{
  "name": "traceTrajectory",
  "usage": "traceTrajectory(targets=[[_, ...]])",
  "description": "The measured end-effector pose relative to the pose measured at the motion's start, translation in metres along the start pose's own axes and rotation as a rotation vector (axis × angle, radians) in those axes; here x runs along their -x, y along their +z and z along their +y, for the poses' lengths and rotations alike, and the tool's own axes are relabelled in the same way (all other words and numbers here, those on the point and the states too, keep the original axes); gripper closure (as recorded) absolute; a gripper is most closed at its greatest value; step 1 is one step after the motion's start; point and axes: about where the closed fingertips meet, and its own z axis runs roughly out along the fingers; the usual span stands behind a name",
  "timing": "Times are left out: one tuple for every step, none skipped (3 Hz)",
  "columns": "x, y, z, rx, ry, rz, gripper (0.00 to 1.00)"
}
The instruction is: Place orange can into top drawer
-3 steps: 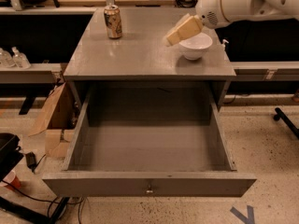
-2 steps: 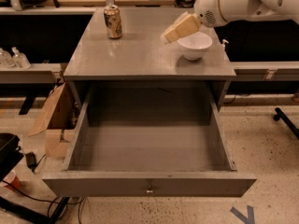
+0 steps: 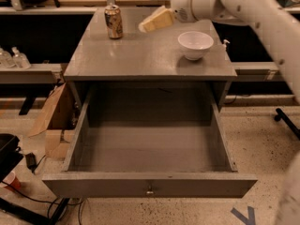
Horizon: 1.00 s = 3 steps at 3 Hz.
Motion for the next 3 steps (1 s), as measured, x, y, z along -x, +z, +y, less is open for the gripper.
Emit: traceTrajectory(targets=[[0.000, 0.104, -0.020, -0.019, 0.032, -0.084, 0.00], [-0.003, 0.159, -0.023, -0.036, 0.058, -0.084, 0.00], [-0.008, 0.199, -0.020, -0.072, 0.079, -0.032, 0.00]])
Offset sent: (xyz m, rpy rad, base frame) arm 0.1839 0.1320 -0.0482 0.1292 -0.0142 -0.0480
